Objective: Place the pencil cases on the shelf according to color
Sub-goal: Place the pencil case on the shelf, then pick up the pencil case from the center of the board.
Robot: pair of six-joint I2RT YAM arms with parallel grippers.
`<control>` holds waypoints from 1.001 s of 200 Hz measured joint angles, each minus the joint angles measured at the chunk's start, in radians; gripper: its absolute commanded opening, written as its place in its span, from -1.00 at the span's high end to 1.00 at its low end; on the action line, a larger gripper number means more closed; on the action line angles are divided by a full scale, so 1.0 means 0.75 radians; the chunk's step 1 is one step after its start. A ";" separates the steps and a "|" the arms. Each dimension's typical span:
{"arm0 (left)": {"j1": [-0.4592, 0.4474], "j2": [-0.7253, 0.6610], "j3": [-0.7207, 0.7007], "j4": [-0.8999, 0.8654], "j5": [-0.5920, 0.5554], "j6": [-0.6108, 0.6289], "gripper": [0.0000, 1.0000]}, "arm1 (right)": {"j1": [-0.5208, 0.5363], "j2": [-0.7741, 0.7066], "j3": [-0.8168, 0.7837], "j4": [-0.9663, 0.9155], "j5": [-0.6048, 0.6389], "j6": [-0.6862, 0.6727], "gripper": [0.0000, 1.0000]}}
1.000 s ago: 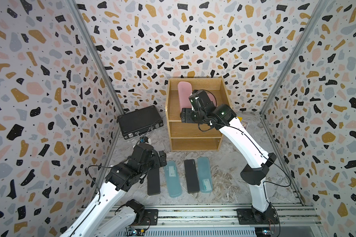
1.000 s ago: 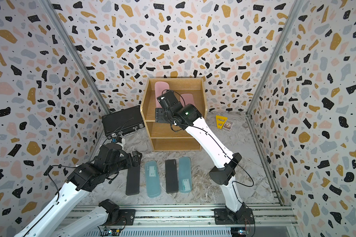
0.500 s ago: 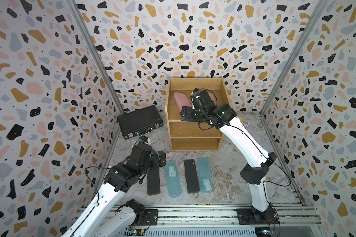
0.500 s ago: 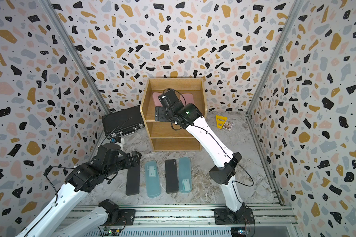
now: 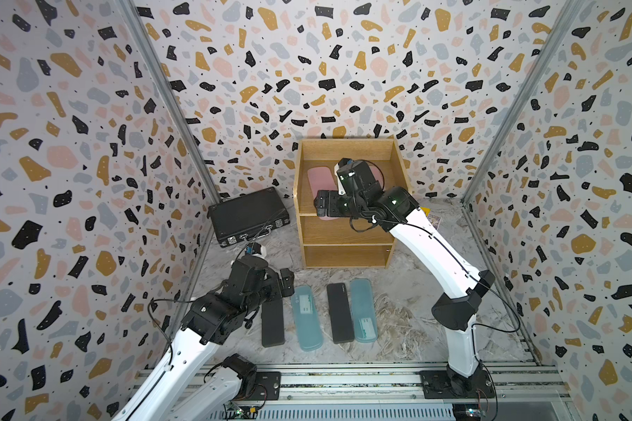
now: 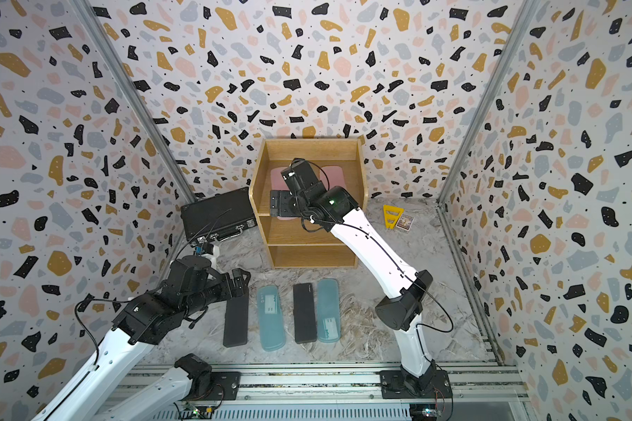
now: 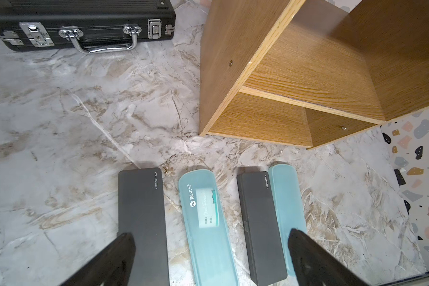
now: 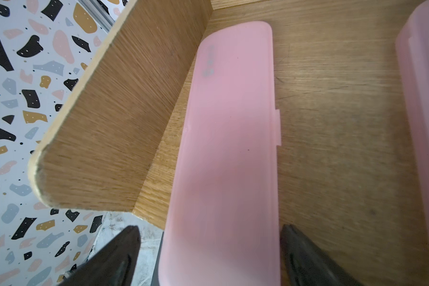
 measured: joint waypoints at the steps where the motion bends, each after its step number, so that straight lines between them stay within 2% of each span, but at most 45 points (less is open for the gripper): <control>1: 0.000 -0.001 0.000 0.002 0.003 0.001 -0.99 | 0.000 -0.003 -0.002 0.000 0.000 -0.001 -0.89; 48: 0.001 -0.044 -0.001 0.082 0.141 0.005 -0.99 | 0.002 -0.186 -0.049 -0.023 0.073 -0.115 -0.96; 75: 0.001 -0.133 -0.039 0.132 0.163 0.042 -0.99 | 0.031 -0.396 -0.236 -0.037 0.116 -0.172 -1.00; 113: 0.001 -0.234 -0.101 0.167 0.182 0.046 -0.99 | 0.116 -0.820 -0.858 0.014 0.138 -0.173 -1.00; 132: 0.001 -0.234 -0.167 0.211 0.215 0.031 -0.99 | 0.116 -1.058 -1.249 0.071 0.111 -0.110 -1.00; 149: 0.001 -0.217 -0.241 0.215 0.248 0.005 -0.99 | 0.114 -1.214 -1.497 0.054 0.107 -0.037 -1.00; 173: 0.001 -0.192 -0.340 0.233 0.300 -0.047 -0.99 | 0.124 -1.328 -1.731 0.017 0.107 0.067 -1.00; 200: 0.001 -0.204 -0.463 0.284 0.354 -0.115 -0.99 | 0.200 -1.291 -1.919 0.004 0.108 0.188 -1.00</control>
